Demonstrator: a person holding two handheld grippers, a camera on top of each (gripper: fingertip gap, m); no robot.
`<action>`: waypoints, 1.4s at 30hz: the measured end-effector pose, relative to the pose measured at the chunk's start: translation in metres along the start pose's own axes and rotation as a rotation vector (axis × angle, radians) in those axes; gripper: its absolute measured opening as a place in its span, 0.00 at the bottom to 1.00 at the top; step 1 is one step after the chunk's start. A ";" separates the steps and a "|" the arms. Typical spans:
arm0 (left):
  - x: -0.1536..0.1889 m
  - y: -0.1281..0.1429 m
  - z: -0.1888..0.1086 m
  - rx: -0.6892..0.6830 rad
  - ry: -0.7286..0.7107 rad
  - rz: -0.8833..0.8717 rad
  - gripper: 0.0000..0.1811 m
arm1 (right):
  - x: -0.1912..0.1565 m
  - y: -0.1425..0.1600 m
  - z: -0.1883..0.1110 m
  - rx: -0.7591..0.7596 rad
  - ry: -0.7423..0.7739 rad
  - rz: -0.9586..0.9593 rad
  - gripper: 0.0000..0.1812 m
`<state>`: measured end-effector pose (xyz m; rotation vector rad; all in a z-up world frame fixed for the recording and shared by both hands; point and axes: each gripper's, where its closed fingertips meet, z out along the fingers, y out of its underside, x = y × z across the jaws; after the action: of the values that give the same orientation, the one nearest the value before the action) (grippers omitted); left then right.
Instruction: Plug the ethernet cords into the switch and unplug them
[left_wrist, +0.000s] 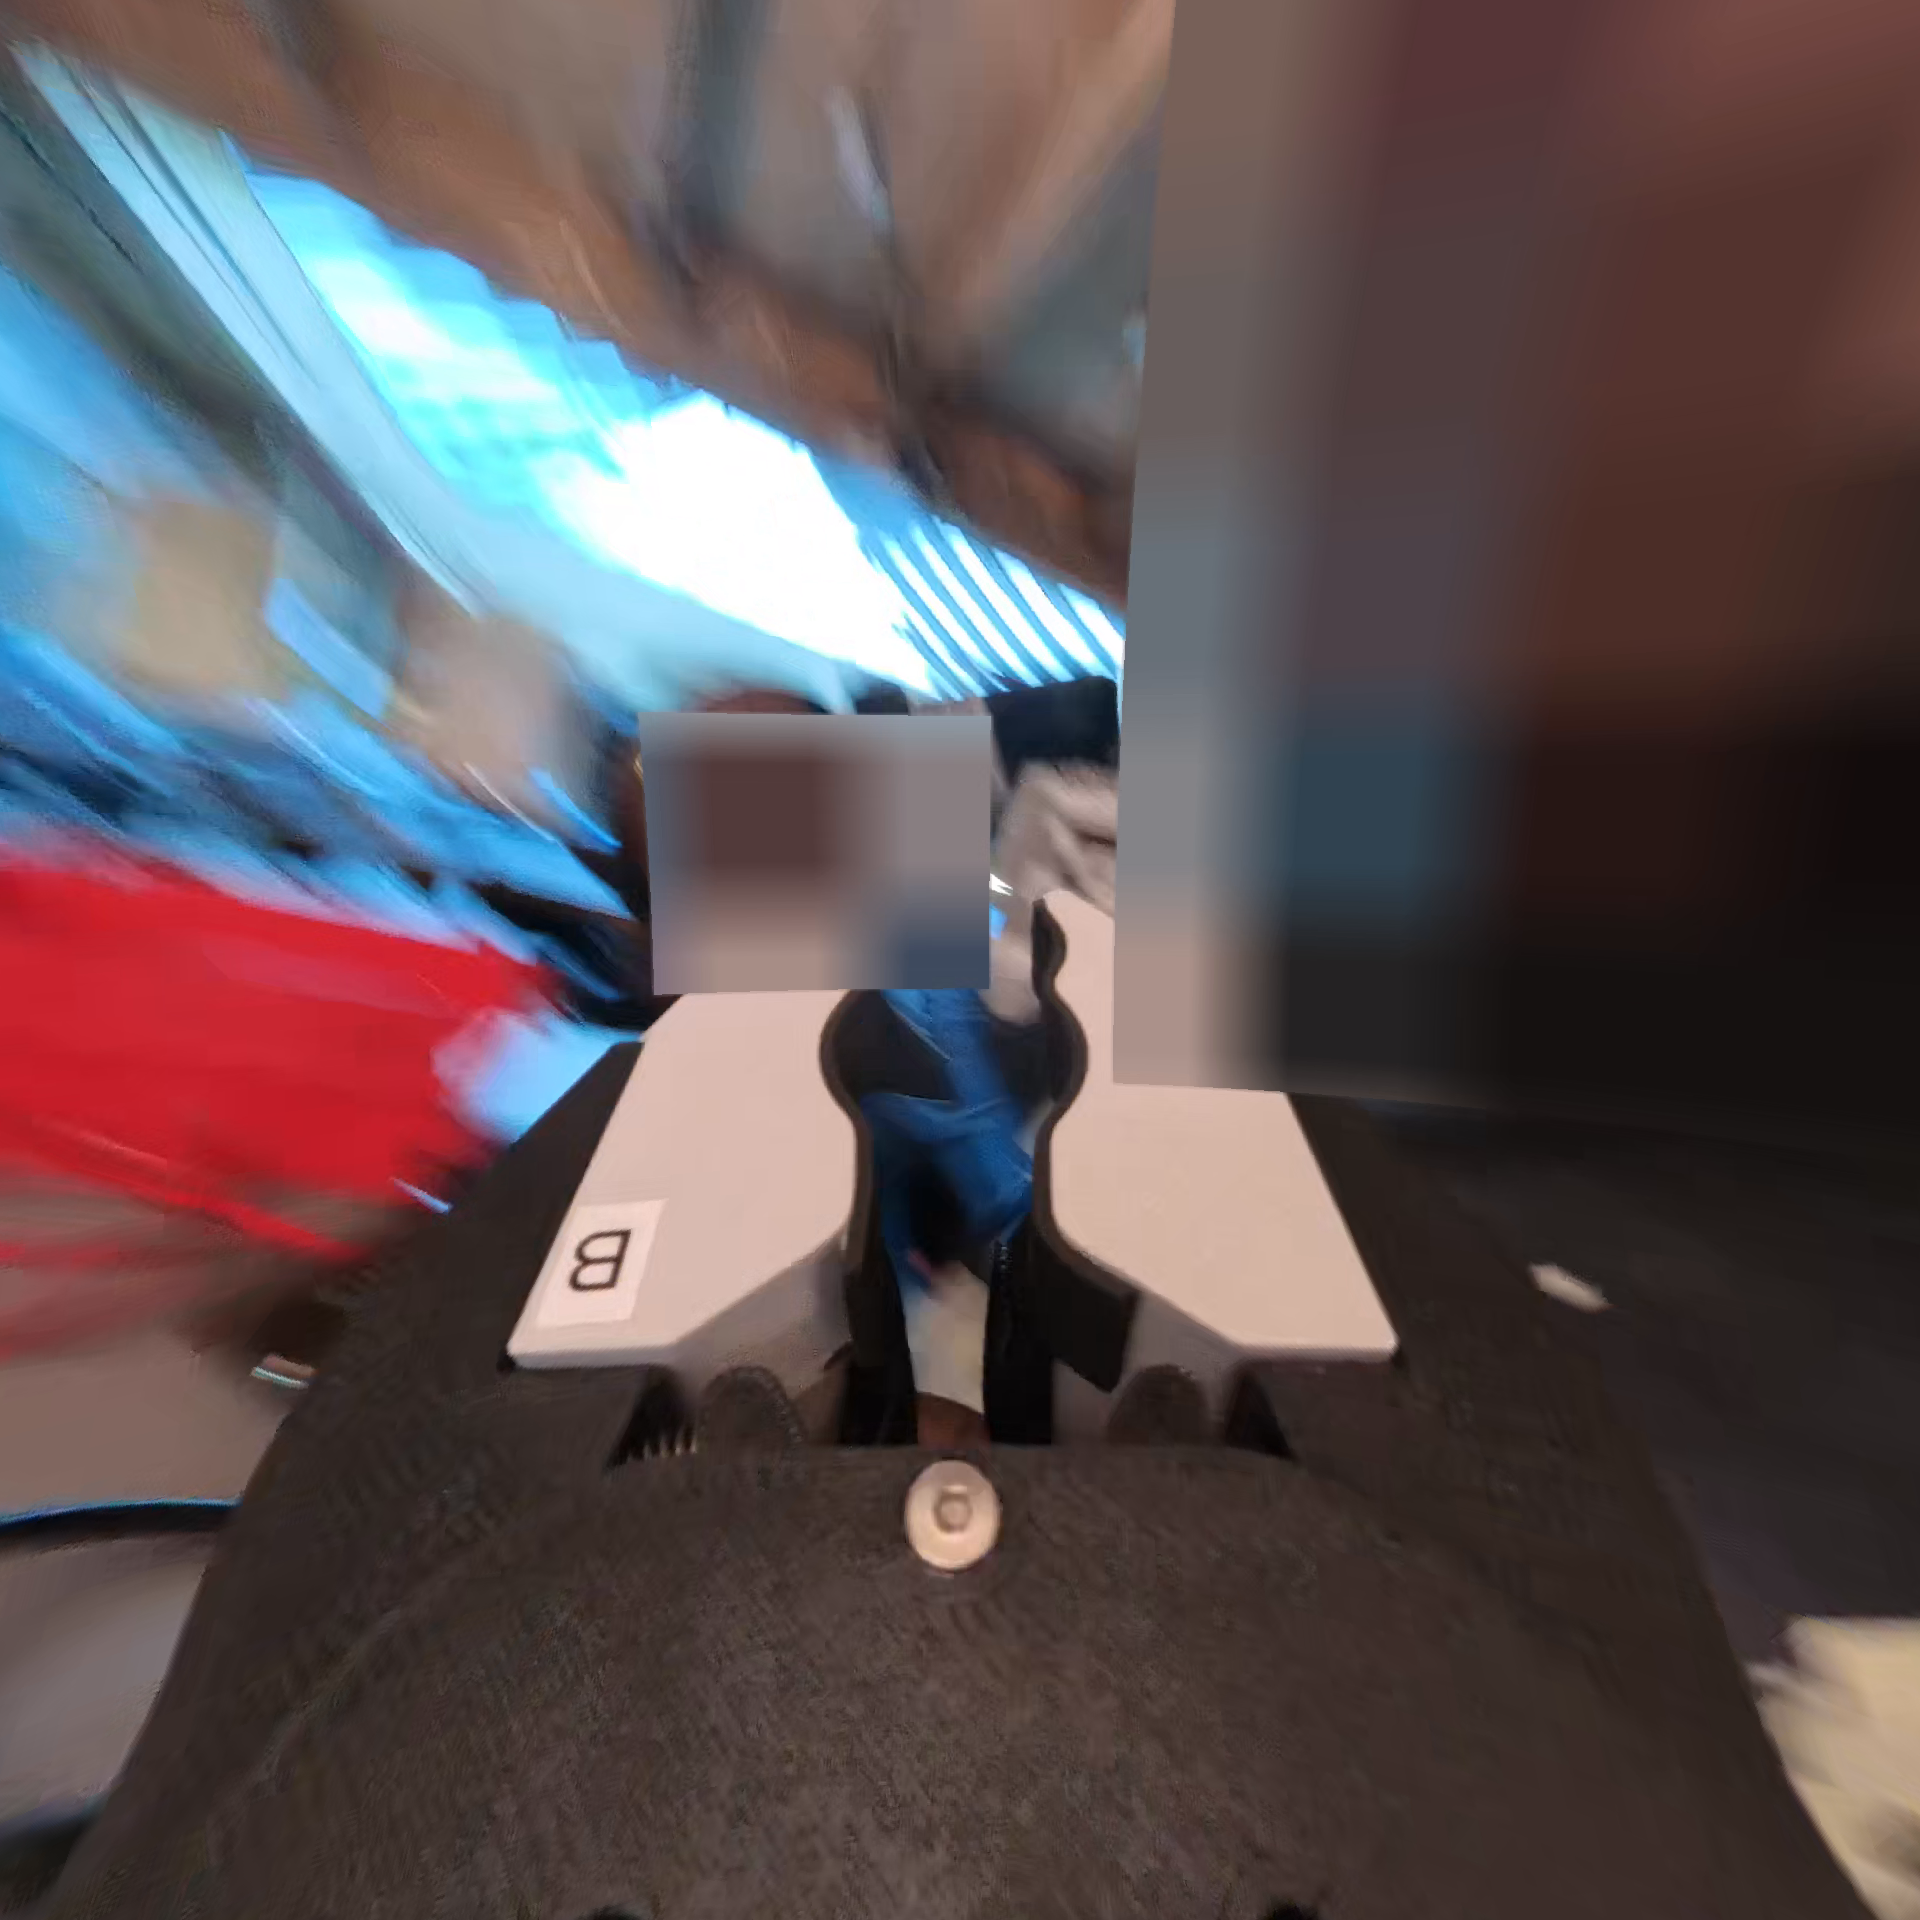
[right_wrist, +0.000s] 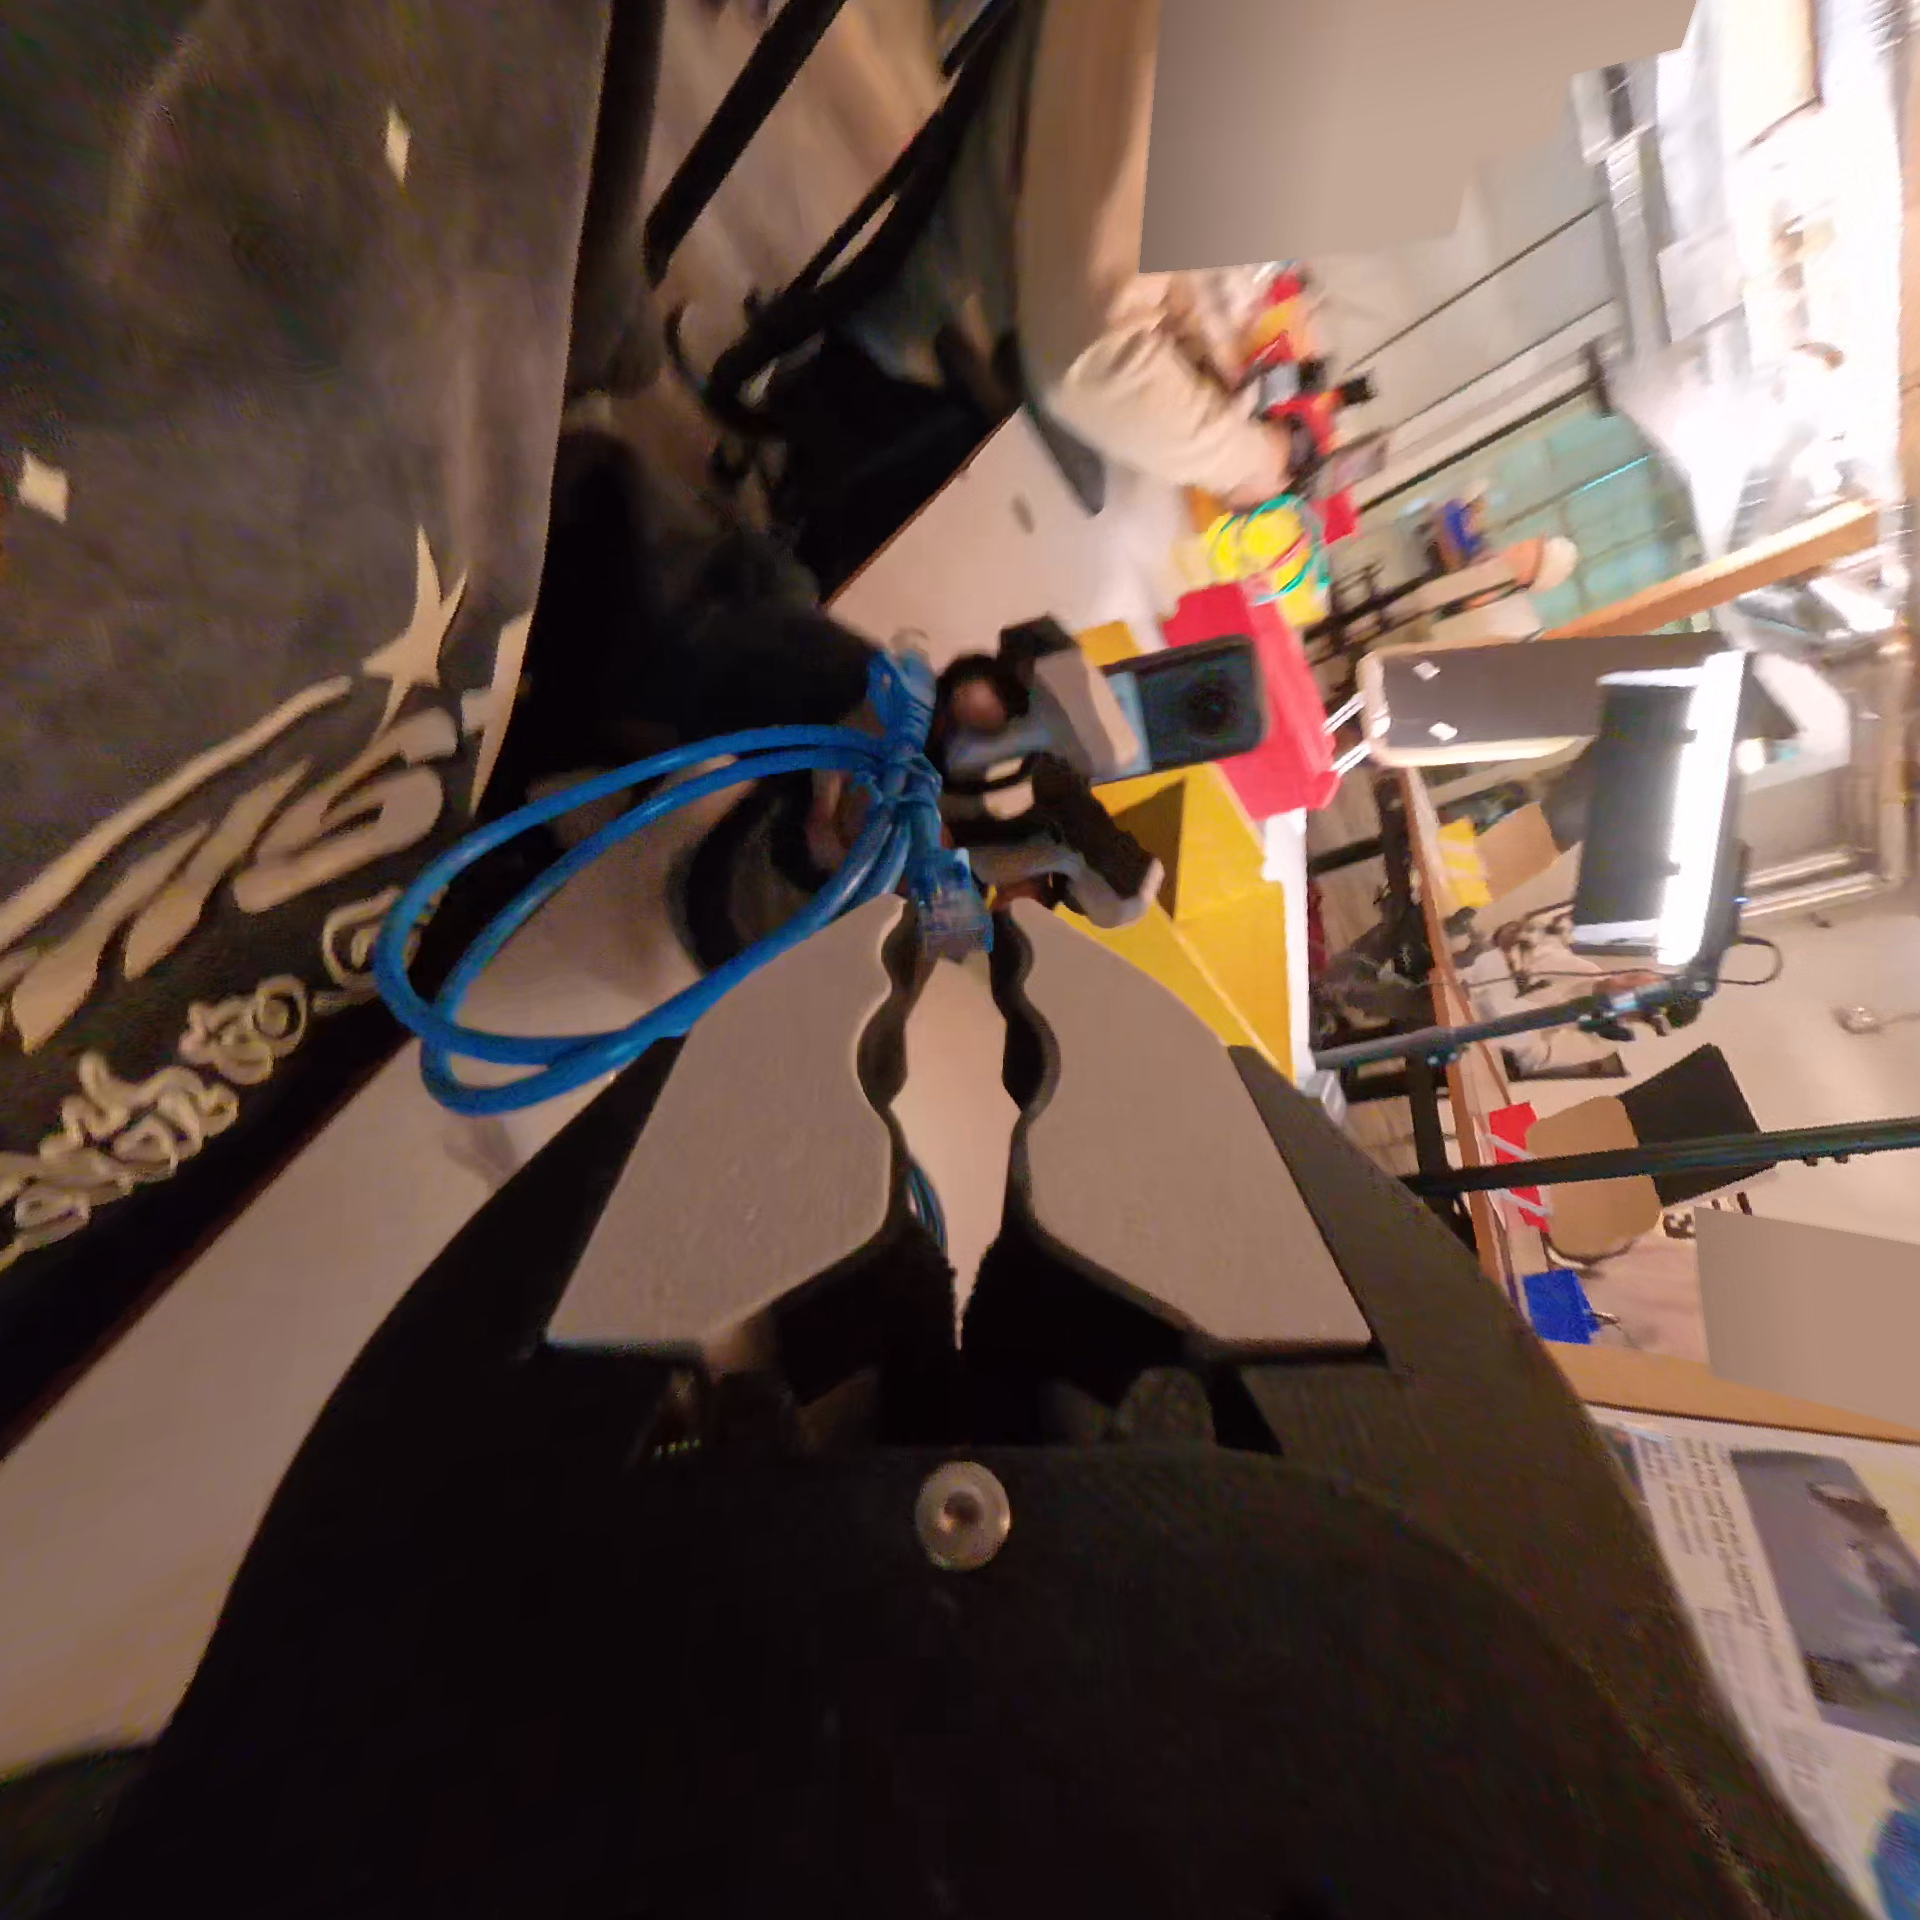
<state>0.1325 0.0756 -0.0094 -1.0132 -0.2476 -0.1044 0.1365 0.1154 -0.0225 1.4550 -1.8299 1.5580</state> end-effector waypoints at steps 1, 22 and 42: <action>-0.009 -0.014 -0.010 0.061 -0.091 0.087 0.15 | 0.005 -0.005 -0.004 0.060 0.039 0.040 0.07; -0.027 0.034 0.002 -0.105 -0.169 0.472 0.15 | 0.012 0.039 0.013 0.472 0.231 0.869 0.06; -0.044 0.040 0.007 -0.130 -0.315 0.672 0.12 | 0.021 0.031 0.006 0.827 0.259 1.071 0.06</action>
<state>0.0968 0.1016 -0.0499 -1.1942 -0.1765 0.6599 0.1039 0.0965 -0.0250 0.2836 -1.9762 3.0785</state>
